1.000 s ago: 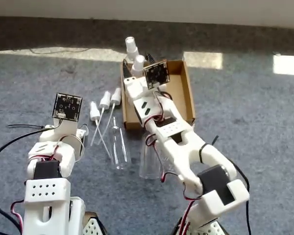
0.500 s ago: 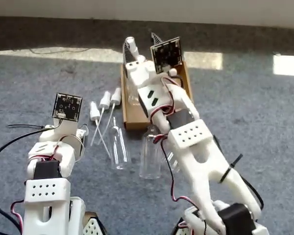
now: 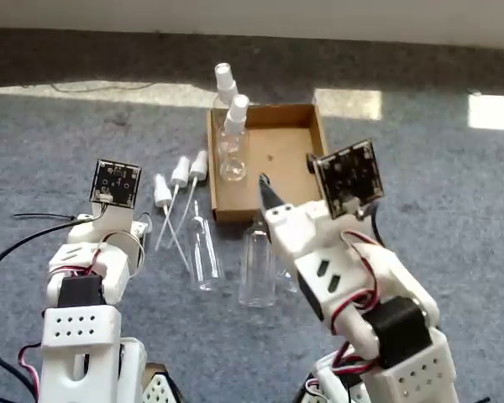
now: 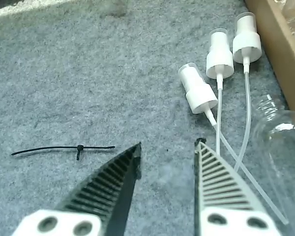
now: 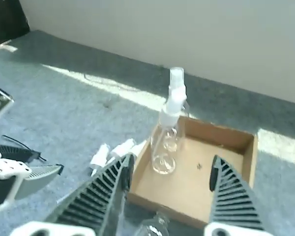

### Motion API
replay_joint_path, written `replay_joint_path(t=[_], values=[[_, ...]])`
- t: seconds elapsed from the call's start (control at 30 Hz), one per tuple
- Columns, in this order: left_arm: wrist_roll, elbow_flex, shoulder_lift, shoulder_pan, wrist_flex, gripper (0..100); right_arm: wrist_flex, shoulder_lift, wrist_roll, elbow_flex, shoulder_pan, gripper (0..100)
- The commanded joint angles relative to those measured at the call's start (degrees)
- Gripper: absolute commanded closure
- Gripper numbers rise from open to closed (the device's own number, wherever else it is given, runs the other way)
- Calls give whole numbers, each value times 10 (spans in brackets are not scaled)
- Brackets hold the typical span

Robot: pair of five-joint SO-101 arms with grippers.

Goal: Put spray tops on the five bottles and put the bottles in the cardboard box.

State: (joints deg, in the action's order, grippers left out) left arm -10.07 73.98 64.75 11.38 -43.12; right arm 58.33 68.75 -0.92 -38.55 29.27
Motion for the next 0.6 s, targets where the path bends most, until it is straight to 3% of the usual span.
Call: replay_joint_path(t=[0.0, 0.17, 0.4, 0.57], values=[[-1, -2, 4, -12, 9, 832, 51, 32, 9, -12, -61, 786], [-1, -2, 4, -12, 9, 832, 73, -55, 57, -44, -143, 786], [-1, -2, 4, -12, 10, 832, 120, -240, 85, -24, -149, 779], [-1, -2, 4, -12, 10, 832, 121, -288, 94, -7, -147, 701]])
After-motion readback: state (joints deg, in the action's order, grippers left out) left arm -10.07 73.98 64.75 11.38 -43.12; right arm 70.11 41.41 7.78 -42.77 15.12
